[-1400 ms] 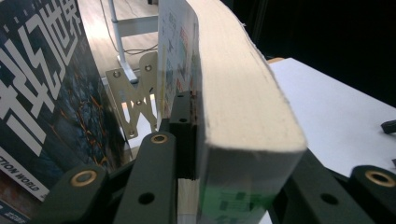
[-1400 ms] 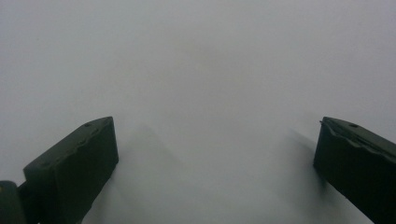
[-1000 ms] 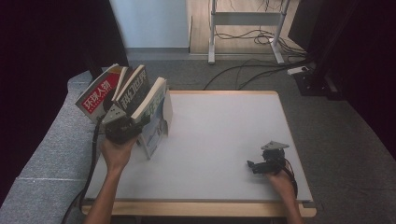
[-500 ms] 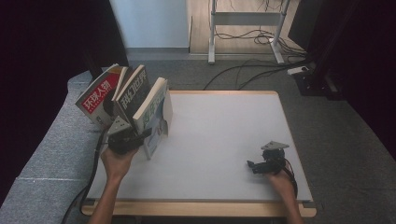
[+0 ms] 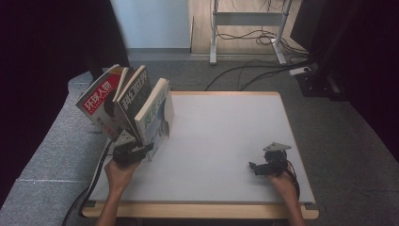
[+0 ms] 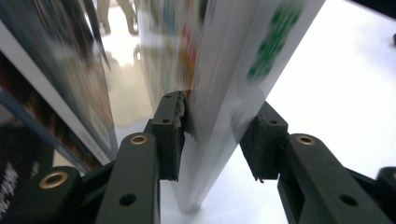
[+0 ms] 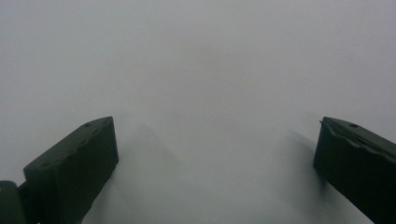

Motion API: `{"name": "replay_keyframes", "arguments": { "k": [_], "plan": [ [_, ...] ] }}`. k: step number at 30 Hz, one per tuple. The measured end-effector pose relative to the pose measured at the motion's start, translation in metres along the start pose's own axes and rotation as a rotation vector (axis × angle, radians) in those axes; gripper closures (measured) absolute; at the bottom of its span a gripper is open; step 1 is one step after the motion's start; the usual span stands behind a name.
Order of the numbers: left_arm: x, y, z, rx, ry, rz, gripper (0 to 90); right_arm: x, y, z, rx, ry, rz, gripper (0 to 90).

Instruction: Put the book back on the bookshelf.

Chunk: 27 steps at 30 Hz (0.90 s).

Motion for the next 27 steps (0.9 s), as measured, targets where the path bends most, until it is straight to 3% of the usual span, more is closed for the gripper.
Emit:
{"name": "replay_keyframes", "arguments": {
  "k": [2,9,27],
  "plan": [
    [0.001,-0.003,0.002,-0.007,-0.005,-0.007,62.8,0.000,0.000,0.000,0.000,0.000,0.000,0.0],
    [0.001,-0.001,0.003,-0.025,0.048,0.004,71.1,0.000,0.000,0.000,0.000,0.000,0.000,0.0],
    [-0.003,0.029,0.035,0.019,0.091,0.023,69.9,0.000,0.000,0.000,0.000,0.001,0.001,0.0]
  ]
}}
Point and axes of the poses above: each handheld gripper's, and its own axes: z roughly forward along the jaws, y roughly out of its top, x roughly to its left, the point moved 2 cm from there along z, roughly forward along the jaws, and after that the axes turned 3 degrees about x, right-handed, at the moved point
